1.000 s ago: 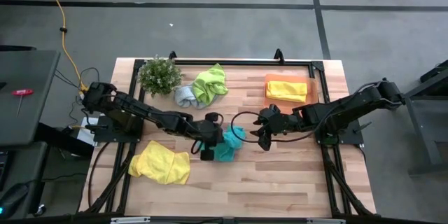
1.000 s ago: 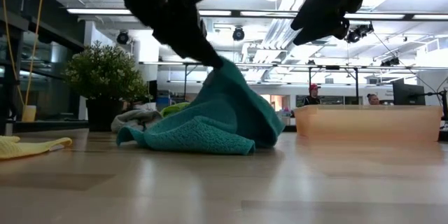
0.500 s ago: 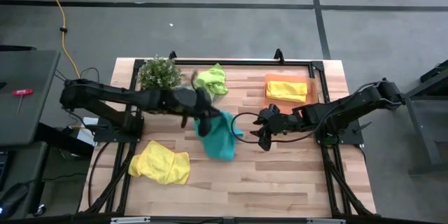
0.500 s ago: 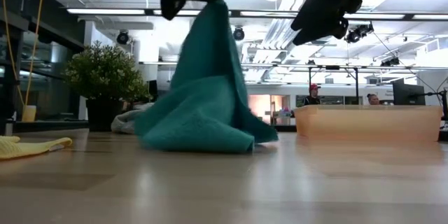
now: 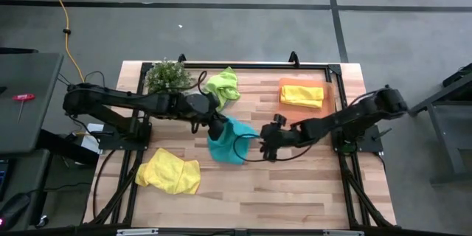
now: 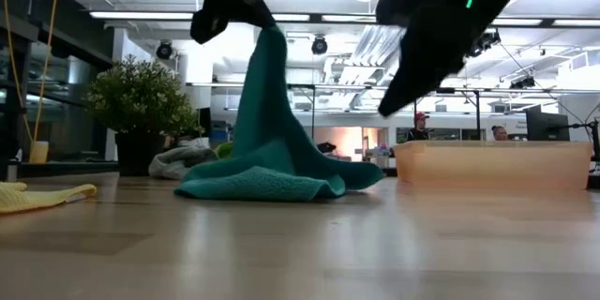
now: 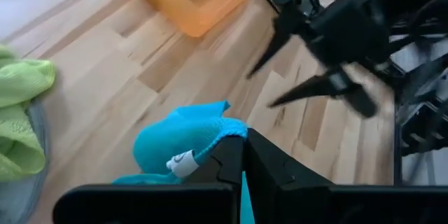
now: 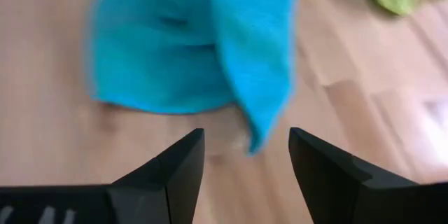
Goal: Fold microfiber towels
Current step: Fold the blue microfiber cloth
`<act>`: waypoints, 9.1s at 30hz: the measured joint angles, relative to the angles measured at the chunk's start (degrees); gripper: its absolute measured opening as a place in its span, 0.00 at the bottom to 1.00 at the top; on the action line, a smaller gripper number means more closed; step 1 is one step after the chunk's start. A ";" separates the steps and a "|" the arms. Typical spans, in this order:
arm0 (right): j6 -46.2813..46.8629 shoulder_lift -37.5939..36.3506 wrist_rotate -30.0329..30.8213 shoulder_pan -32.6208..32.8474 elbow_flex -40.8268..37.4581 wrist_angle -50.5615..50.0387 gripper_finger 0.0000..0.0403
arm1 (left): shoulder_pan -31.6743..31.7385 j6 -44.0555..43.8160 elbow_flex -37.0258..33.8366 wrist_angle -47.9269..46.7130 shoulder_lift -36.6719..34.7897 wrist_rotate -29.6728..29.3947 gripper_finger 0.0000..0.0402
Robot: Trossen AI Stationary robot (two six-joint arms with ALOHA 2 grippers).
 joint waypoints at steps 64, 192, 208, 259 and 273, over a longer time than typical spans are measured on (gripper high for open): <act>25.00 -9.62 -37.46 17.66 32.90 -25.20 0.00 | -40.80 -51.43 0.02 5.34 -7.31 0.53 0.00; 23.63 13.02 -26.52 12.42 18.67 -19.10 0.03 | -19.45 -9.87 -0.09 -18.14 13.51 9.92 0.41; 19.68 12.34 -31.78 14.40 18.69 -27.66 0.46 | -14.12 9.10 -0.09 -20.41 13.51 8.39 0.41; 14.97 -1.53 -18.92 1.41 -5.75 -1.83 0.38 | -3.64 27.11 -6.21 -8.64 22.93 11.77 0.03; 12.41 7.64 -26.03 0.58 -5.49 2.98 0.24 | -3.65 26.96 -6.17 -8.64 22.97 11.91 0.02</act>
